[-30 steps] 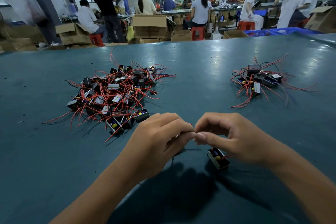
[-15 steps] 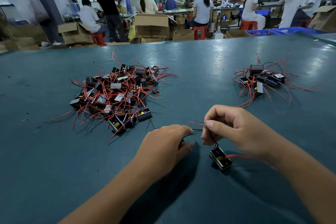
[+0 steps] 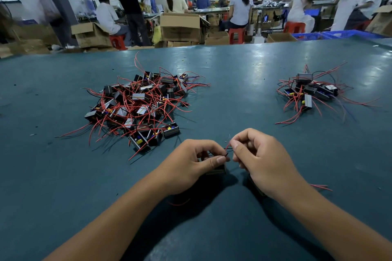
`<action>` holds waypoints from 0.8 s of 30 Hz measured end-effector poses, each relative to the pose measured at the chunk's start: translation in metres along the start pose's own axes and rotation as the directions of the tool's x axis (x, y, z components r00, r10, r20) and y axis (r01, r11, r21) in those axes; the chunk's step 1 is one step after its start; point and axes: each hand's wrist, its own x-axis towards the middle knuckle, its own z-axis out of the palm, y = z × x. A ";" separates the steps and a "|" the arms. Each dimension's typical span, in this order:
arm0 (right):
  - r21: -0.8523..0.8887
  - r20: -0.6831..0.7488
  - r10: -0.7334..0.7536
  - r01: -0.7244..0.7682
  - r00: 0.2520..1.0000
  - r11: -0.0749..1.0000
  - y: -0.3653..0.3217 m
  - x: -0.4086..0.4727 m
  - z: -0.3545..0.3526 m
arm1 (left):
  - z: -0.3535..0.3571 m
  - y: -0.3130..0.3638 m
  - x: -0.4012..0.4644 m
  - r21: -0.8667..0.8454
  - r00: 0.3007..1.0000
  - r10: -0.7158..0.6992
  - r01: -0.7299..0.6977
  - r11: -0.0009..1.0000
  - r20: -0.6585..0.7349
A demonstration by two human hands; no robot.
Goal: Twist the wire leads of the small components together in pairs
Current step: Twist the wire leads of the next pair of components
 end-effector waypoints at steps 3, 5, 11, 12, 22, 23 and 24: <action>-0.028 -0.008 -0.004 0.004 1.000 1.000 0.000 -0.001 0.002 | 0.003 -0.002 0.000 -0.024 1.000 -0.002 0.002 1.000 -0.018; -0.022 0.015 0.006 -0.006 1.000 1.000 -0.001 -0.001 0.000 | 0.003 -0.004 0.000 -0.056 0.999 -0.015 0.013 0.998 -0.046; 0.092 0.070 0.062 -0.068 0.996 0.993 -0.001 0.000 -0.004 | 0.005 -0.007 0.002 -0.094 0.999 -0.018 0.014 0.995 -0.047; 0.101 0.069 0.068 -0.075 0.995 0.992 0.000 0.001 -0.003 | 0.006 -0.007 0.003 -0.105 0.999 -0.016 0.011 0.994 -0.046; 0.151 0.066 0.027 -0.036 0.997 0.988 0.004 0.000 -0.001 | 0.010 -0.014 0.005 -0.186 0.996 -0.047 0.033 0.982 -0.073; 0.151 0.058 0.020 -0.028 0.998 0.988 0.003 0.000 0.000 | 0.010 -0.014 0.005 -0.180 0.996 -0.048 0.035 0.983 -0.072; 0.152 0.052 0.016 -0.023 0.999 0.988 0.003 -0.001 0.000 | 0.010 -0.014 0.004 -0.166 0.996 -0.045 0.032 0.986 -0.072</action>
